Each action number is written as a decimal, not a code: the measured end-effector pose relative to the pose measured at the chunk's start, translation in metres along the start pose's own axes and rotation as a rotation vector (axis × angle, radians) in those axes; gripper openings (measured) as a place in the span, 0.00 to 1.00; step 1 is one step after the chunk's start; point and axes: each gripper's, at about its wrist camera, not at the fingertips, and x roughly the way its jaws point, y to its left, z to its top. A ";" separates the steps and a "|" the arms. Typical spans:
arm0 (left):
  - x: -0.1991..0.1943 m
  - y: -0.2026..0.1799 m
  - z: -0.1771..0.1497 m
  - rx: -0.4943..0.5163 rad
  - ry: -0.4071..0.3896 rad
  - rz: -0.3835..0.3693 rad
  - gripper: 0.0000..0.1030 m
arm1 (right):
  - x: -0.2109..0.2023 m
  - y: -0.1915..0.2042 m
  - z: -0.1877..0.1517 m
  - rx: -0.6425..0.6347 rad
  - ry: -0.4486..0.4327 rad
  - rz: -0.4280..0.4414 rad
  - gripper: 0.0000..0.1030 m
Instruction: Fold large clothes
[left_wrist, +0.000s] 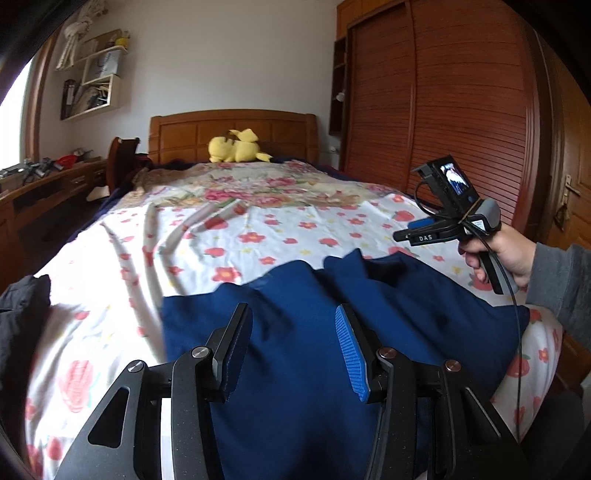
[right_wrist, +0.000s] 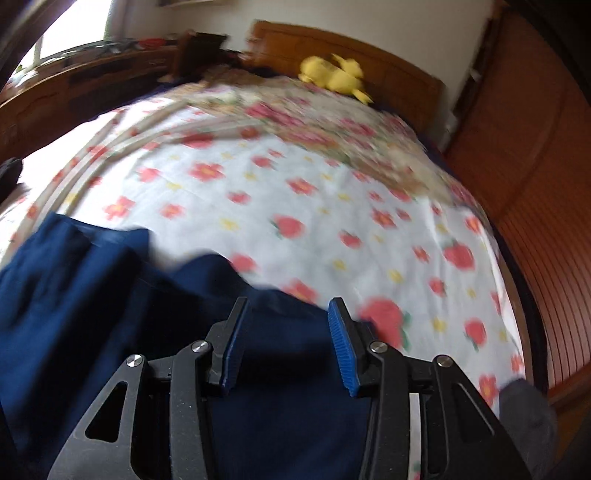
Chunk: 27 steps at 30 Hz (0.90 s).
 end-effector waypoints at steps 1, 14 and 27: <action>0.005 0.001 0.001 -0.001 0.003 -0.008 0.47 | 0.004 -0.011 -0.007 0.028 0.015 -0.004 0.43; 0.052 0.016 0.001 -0.017 0.121 -0.003 0.47 | 0.086 -0.095 -0.053 0.326 0.198 0.065 0.43; 0.057 0.002 -0.001 0.007 0.144 0.012 0.47 | 0.063 -0.108 -0.039 0.274 0.093 -0.072 0.02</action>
